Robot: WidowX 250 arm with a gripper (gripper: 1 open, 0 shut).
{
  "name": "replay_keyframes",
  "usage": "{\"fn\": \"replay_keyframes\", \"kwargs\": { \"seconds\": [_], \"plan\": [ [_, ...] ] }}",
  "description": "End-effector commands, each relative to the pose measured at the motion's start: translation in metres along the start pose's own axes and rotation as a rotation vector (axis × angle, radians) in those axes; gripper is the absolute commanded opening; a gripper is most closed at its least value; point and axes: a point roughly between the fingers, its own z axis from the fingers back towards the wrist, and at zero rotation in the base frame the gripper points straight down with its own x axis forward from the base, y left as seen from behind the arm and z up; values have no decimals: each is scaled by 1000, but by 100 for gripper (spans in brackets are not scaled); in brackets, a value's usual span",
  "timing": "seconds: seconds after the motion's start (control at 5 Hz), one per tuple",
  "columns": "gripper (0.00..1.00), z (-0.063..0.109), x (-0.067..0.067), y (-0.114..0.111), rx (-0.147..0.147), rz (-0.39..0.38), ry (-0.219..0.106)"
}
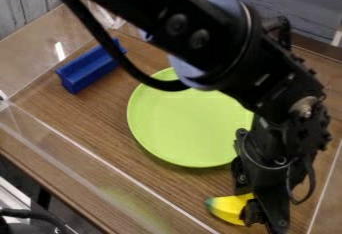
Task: Put the banana in the green plate
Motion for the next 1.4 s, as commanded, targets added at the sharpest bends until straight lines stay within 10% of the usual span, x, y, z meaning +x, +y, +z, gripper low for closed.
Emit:
{"fn": "replay_keyframes", "kwargs": {
  "seconds": [0.0, 0.8, 1.2],
  "plan": [
    [0, 4, 1, -5, 7, 55, 3],
    [0, 9, -32, 27, 25, 302, 46],
    [0, 5, -5, 47, 18, 265, 50]
  ]
}}
